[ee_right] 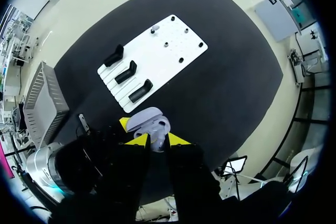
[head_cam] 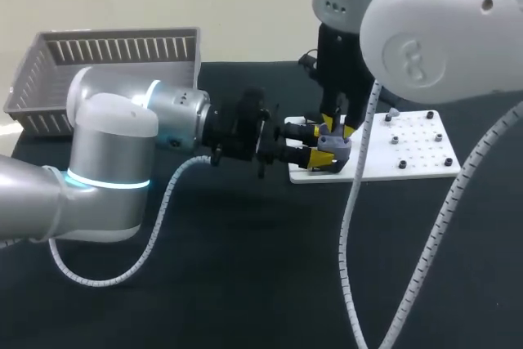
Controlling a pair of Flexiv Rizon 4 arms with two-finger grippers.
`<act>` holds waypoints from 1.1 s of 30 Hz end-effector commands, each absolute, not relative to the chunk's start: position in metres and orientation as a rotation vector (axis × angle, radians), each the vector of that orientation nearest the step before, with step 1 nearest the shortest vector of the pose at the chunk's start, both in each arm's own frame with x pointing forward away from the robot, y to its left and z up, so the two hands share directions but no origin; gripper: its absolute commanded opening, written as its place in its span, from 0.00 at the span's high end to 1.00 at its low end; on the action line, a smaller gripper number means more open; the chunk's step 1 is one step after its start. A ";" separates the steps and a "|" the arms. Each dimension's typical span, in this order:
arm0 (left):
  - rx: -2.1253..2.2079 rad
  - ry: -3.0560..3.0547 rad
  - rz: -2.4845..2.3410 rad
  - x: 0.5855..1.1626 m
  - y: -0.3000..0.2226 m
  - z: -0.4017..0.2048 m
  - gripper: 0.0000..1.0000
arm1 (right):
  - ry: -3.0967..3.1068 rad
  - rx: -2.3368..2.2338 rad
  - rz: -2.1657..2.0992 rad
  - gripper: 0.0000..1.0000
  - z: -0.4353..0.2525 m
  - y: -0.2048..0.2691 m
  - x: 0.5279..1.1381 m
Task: Pick up each earbud case from the left stands, insert the matching earbuds, close the lid, and place the case in the box.
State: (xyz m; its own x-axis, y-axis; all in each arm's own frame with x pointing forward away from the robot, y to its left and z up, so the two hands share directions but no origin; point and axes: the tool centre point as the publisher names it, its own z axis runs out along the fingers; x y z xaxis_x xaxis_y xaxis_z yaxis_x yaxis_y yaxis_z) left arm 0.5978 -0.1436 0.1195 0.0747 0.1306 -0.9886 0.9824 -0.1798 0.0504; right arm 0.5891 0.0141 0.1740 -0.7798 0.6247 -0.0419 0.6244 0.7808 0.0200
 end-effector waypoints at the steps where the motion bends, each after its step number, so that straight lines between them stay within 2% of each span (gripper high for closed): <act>1: 1.471 1.176 -1.219 0.597 -0.144 0.120 1.00 | 2.921 1.025 0.008 1.00 0.172 0.013 0.589; 33: 1.471 1.176 -1.219 0.597 -0.144 0.120 1.00 | 2.935 0.992 -0.015 1.00 0.158 0.011 0.599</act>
